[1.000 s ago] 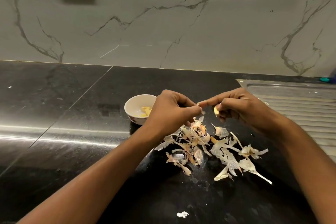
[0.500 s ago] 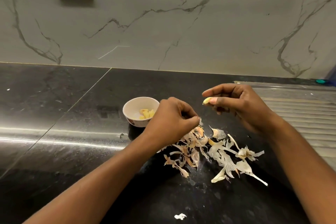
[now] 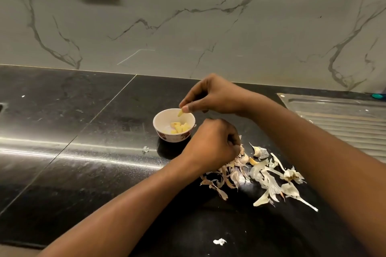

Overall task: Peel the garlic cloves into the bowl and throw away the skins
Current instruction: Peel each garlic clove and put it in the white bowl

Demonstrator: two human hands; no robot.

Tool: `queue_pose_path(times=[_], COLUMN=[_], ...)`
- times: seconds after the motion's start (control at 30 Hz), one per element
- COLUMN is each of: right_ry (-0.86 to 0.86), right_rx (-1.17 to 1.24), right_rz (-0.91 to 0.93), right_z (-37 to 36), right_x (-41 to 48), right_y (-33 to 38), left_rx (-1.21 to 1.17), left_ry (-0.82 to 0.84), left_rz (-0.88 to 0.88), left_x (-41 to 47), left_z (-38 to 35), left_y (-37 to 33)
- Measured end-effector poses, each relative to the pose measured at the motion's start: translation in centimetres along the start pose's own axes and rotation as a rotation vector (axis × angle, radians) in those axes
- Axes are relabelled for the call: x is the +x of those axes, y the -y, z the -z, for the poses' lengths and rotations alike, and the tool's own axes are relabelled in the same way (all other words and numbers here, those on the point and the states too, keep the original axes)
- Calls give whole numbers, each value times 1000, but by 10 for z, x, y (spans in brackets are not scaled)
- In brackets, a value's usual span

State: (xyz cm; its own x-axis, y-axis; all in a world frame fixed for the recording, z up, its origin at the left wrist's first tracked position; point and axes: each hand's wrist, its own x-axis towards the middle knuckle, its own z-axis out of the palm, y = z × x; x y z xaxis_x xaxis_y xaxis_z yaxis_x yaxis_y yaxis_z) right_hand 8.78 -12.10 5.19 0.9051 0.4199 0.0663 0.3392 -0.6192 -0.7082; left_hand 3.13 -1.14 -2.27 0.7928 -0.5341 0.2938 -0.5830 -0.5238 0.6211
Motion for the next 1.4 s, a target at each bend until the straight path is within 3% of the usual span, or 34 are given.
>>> queue_pose_path(times=[0.3,0.6,0.8,1.07,1.4], right_ry=[-49,-160,-32,41,19], right_rx=[-26,191,234,-15,-157], right_rz=[-32,21,-51,-180,-119], right_z=[4,44,35,20,21], right_x=[0,-96,-117,-120,-122], right_y=[-7,-47,-74,-84,-80], left_rx=[-66,-110,-53,101,128], left_ry=[-24,-47,-38,36,61], left_rz=[59,67,68,59,52], left_x=[6,5,3,5,6], left_z=[10,17,23,19,14], left_y=[4,6,2,3,6])
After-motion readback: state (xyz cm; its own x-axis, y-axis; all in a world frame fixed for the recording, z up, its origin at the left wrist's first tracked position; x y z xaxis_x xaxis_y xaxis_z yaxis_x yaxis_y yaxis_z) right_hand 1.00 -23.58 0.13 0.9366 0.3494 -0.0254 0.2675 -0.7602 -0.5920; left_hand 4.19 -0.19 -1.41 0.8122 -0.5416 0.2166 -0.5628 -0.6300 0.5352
